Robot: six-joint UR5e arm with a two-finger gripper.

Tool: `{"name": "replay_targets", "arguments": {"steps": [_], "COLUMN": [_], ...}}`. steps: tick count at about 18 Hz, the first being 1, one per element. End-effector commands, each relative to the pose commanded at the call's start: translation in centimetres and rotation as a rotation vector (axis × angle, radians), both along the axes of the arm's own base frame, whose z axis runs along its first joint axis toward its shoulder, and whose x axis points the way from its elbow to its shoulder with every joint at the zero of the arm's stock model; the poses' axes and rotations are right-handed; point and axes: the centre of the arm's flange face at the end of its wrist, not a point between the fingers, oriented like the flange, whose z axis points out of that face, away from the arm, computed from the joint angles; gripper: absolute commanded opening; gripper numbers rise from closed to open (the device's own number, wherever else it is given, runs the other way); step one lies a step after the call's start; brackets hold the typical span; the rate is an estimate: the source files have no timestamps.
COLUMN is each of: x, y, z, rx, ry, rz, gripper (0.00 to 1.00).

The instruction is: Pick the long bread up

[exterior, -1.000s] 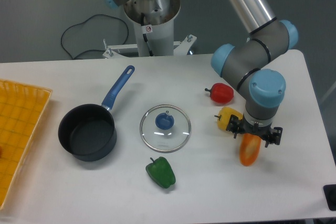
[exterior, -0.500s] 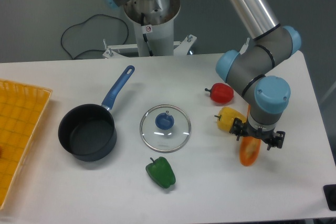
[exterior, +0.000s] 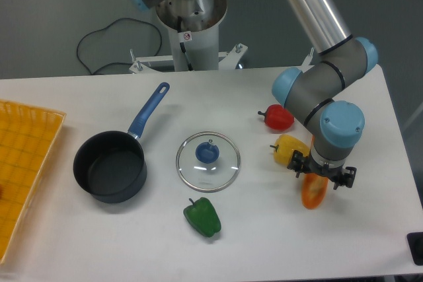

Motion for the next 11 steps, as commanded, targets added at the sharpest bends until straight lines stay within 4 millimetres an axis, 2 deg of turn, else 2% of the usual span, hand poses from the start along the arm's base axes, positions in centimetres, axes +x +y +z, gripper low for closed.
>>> {"name": "replay_targets", "arguments": {"steps": [4, 11], "x": [0.3, 0.52], "y": [0.3, 0.25], "z": [0.28, -0.48], "rx": [0.035, 0.024], "ry": [-0.019, -0.029], "rz": [0.002, -0.001], "gripper": [1.0, 1.0]}}
